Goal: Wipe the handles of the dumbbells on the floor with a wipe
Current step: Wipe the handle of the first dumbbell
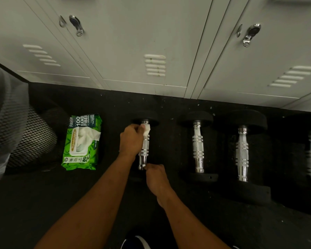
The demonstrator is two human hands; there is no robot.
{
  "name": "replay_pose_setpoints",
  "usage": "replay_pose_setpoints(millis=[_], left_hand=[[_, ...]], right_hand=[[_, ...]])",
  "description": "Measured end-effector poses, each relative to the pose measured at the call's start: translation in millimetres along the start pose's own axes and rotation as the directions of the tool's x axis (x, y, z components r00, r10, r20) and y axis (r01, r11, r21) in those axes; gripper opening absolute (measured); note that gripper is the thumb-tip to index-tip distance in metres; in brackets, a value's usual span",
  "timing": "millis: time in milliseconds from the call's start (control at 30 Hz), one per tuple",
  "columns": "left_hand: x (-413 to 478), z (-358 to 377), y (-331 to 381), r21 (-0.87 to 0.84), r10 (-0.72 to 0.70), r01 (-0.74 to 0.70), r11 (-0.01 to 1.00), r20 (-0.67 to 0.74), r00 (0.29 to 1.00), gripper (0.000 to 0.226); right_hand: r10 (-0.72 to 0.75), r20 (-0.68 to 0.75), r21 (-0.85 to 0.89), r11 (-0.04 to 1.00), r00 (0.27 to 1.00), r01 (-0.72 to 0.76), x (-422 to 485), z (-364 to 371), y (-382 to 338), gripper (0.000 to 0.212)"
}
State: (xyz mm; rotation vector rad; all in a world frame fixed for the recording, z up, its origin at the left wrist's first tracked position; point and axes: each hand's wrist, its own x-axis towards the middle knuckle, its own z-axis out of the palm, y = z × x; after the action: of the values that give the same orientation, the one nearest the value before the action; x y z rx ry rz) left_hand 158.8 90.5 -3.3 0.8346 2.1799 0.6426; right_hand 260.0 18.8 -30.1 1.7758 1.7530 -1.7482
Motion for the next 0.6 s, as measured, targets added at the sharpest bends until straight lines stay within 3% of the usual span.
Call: replay_pose_setpoints(millis=[167, 367, 500, 600], left_hand=[[0.1, 2.7, -3.2, -0.047, 0.008, -0.011, 0.999, -0.056, 0.998, 0.030], [-26.0, -4.5, -24.6, 0.166, 0.064, -0.082, 0.983, 0.109, 0.992, 0.034], [-42.3, -11.8, -45.2, 0.324, 0.066, -0.126, 0.938, 0.190, 0.980, 0.039], [-53.0, -11.7, -49.2, 0.321, 0.032, -0.114, 0.940, 0.250, 0.968, 0.036]], right_hand=[[0.004, 0.024, -0.073, 0.997, 1.000, -0.003, -3.4, -4.5, -5.7, 0.033], [0.002, 0.021, -0.190, 0.982, 1.000, 0.002, -3.9, -6.2, -3.7, 0.026], [0.036, 0.034, -0.122, 0.992, 0.999, -0.032, -1.8, -2.4, -5.4, 0.028], [0.042, 0.031, -0.049, 0.998, 0.999, -0.040, -2.6, -2.3, -6.8, 0.034]])
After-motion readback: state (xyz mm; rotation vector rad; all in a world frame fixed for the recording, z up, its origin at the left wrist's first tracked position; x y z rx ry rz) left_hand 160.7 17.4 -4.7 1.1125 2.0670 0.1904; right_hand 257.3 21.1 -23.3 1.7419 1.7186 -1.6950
